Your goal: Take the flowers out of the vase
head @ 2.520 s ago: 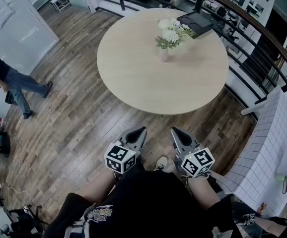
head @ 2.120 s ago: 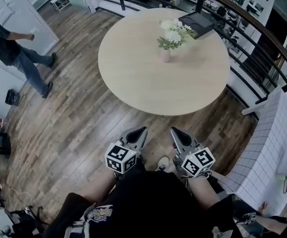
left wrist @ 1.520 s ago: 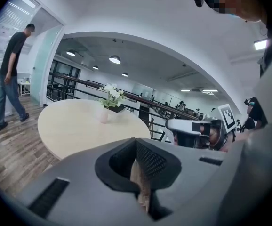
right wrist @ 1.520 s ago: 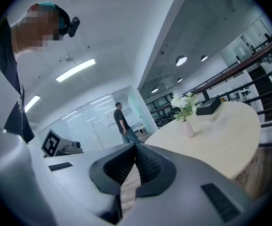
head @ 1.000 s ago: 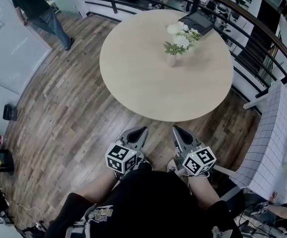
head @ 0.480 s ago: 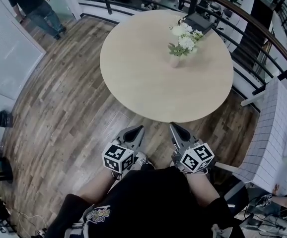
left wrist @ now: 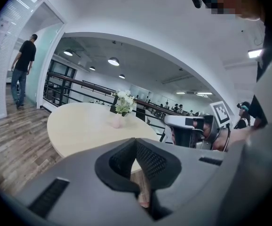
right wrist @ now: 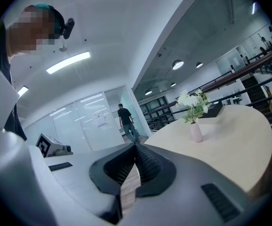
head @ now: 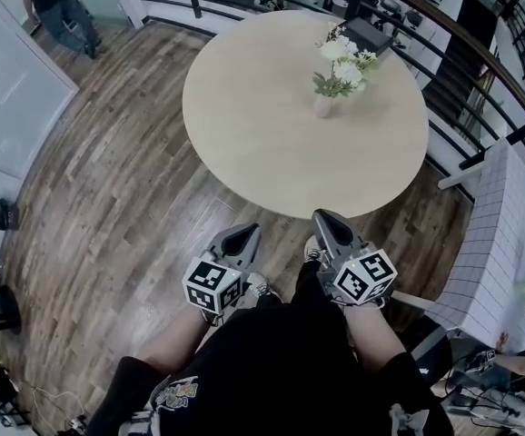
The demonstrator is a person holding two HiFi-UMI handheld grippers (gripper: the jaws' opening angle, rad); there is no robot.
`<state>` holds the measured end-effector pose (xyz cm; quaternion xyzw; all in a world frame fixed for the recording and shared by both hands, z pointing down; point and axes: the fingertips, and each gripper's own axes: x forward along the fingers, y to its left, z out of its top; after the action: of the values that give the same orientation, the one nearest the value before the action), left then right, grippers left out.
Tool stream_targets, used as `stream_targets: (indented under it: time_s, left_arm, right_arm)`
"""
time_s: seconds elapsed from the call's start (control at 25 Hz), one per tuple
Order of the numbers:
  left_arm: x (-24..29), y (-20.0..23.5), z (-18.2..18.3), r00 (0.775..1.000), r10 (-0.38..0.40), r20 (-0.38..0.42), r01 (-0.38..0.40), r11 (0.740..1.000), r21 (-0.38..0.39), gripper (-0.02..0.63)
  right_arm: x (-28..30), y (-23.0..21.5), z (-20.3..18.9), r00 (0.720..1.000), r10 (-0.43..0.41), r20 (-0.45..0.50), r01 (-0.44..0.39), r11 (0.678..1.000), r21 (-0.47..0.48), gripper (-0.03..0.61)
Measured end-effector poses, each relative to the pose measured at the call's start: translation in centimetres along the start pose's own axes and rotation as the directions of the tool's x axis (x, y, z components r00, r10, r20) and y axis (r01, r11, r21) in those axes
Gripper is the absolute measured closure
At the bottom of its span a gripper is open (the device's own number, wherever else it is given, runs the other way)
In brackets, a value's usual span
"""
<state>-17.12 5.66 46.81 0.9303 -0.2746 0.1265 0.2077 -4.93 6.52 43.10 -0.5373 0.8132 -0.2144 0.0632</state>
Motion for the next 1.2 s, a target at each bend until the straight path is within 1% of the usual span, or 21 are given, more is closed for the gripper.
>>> stream_targets:
  time_s: [0.24, 0.44, 0.68, 0.88, 1.2]
  left_arm:
    - [0.8, 0.9, 1.1, 0.999, 0.038, 0.017, -0.038, 0.999, -0.005, 0.607]
    - [2.8, 1.0, 2.2, 0.997, 0.066, 0.028, -0.066, 0.998, -0.012, 0.607]
    - [7.6, 1.4, 4.1, 0.997, 0.079, 0.012, -0.078, 0.997, -0.027, 0.607]
    - [11.2, 1.4, 4.4, 0.996, 0.084, -0.003, -0.084, 0.996, -0.018, 0.607]
    - [18.2, 2.3, 6.2, 0.995, 0.099, -0.018, -0.099, 0.995, -0.01, 0.607]
  right_arm:
    - [1.4, -1.7, 1.5, 1.0, 0.016, 0.008, -0.016, 1.0, -0.005, 0.557]
    - [2.1, -4.1, 3.1, 1.0, 0.027, 0.013, -0.027, 1.0, -0.01, 0.557]
    - [3.7, -8.8, 5.0, 1.0, 0.027, -0.007, -0.027, 1.0, 0.004, 0.557]
    - [4.2, -12.6, 5.4, 1.0, 0.016, -0.007, -0.016, 1.0, 0.017, 0.557]
    - [6.5, -19.3, 6.9, 1.0, 0.011, -0.014, -0.011, 0.999, 0.037, 0.557]
